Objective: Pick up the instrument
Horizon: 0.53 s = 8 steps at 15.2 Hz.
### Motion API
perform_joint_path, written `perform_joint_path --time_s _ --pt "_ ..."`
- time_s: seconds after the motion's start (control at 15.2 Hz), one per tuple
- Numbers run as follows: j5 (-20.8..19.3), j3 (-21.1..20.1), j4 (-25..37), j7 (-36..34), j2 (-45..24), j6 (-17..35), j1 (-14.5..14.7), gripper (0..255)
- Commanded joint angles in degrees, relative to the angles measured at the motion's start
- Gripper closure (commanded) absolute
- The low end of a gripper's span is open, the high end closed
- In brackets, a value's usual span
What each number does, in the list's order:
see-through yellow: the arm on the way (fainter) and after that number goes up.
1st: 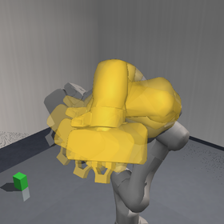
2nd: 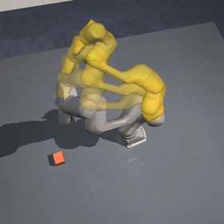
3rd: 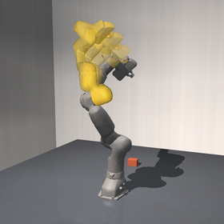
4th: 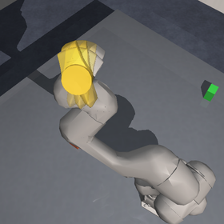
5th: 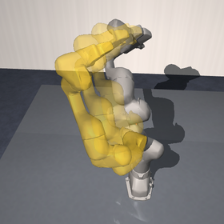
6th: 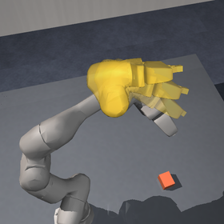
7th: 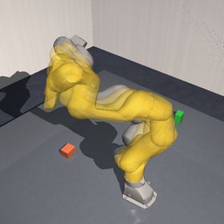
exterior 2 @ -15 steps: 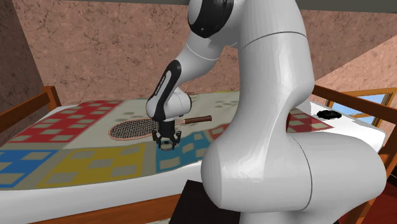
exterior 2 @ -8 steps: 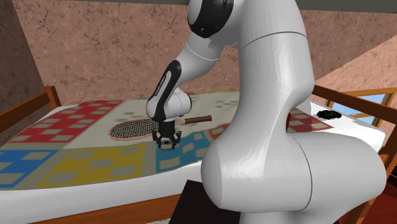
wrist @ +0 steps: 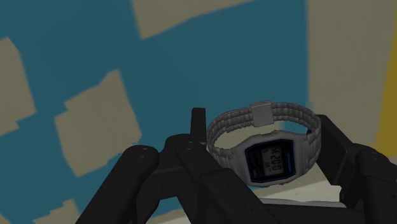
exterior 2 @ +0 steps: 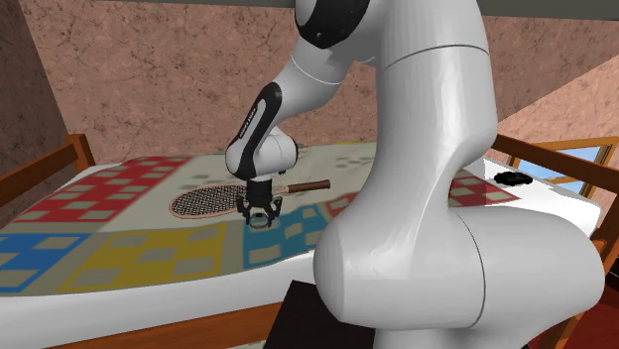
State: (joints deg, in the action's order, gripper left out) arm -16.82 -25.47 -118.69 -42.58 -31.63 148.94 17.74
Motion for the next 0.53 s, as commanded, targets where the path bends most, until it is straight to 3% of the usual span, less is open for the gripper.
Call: perform_joint_path --time_s 0.0,0.46 --pt "0.7 -0.7 -0.2 0.4 1.2 -1.0 -0.6 255" --pt "3.5 -3.1 -0.6 2.1 5.6 -4.8 -2.4 255"
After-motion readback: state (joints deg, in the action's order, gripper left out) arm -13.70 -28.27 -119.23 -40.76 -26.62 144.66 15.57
